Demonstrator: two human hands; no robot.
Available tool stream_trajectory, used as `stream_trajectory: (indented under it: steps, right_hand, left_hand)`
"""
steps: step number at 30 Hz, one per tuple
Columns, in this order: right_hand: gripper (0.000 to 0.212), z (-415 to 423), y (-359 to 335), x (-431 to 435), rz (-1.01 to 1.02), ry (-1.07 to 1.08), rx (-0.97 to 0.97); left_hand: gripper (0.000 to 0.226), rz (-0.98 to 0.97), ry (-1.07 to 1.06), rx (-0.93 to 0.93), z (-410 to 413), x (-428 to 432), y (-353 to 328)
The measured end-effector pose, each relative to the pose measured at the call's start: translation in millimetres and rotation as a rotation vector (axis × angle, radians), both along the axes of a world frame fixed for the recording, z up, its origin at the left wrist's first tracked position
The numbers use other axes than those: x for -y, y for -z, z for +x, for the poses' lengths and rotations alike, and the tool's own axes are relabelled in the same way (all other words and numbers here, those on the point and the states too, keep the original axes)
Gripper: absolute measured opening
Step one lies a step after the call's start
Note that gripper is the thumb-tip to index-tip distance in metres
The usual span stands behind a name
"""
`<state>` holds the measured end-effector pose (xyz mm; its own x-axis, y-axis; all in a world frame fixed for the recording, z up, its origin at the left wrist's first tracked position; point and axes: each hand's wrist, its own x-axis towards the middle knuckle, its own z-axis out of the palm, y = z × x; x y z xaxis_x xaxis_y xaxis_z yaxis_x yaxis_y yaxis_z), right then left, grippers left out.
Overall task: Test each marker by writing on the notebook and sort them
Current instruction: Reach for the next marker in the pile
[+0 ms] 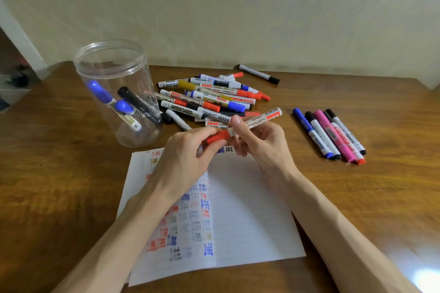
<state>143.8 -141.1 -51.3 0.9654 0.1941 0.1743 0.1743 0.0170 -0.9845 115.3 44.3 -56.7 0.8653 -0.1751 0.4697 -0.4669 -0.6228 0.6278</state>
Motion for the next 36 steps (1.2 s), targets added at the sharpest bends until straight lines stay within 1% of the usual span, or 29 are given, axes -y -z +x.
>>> stream_trajectory:
  steps: [2, 6, 11, 17, 19, 22, 23, 25, 29, 32, 36]
  right_hand:
    - [0.033, -1.1, -1.6, -0.7, -0.007, 0.004, 0.019]
    - [0.031, -1.3, -6.9, 5.6, -0.045, -0.017, 0.026]
    - [0.028, -1.4, -10.7, 7.2, -0.111, -0.031, 0.068]
    - [0.024, 0.6, -9.8, 10.1, -0.110, -0.079, 0.093]
    - [0.023, 3.3, -10.6, 12.3, -0.062, -0.065, 0.083]
    - [0.022, 16.5, -13.1, 34.4, 0.138, 0.061, 0.031]
    - [0.024, 19.7, -13.2, 40.7, 0.152, 0.100, 0.021]
    - [0.026, 20.7, -10.2, 42.3, 0.118, 0.155, -0.023]
    - [0.031, 17.8, 0.2, 25.0, -0.060, 0.236, -0.093]
    - [0.027, 20.2, 1.9, 24.3, -0.053, 0.291, -0.159]
    - [0.022, 17.6, 4.6, 22.8, -0.044, 0.280, -0.154]
  left_hand:
    - [0.034, 0.033, -0.011, 0.014, -0.4, 0.3, -1.0]
    - [0.026, 0.007, 0.016, -0.061, 0.8, 0.5, -1.1]
    - [0.028, -0.051, 0.061, -0.142, 0.1, -0.4, -3.6]
    - [0.026, -0.097, 0.128, -0.205, -0.3, -1.7, -9.4]
    - [0.029, -0.126, 0.134, -0.229, -0.8, -6.1, -10.7]
    - [0.027, -0.216, 0.069, -0.212, 3.3, -22.3, -11.7]
    - [0.025, -0.209, 0.055, -0.201, 4.9, -25.3, -11.7]
    - [0.022, -0.172, 0.063, -0.226, 5.0, -21.5, -10.3]
    - [0.024, -0.072, 0.054, -0.263, -0.7, -11.5, -7.0]
    - [0.027, 0.032, 0.011, -0.274, -1.0, -18.7, -8.5]
    - [0.023, 0.247, -0.045, -0.310, -3.7, -17.8, -11.0]
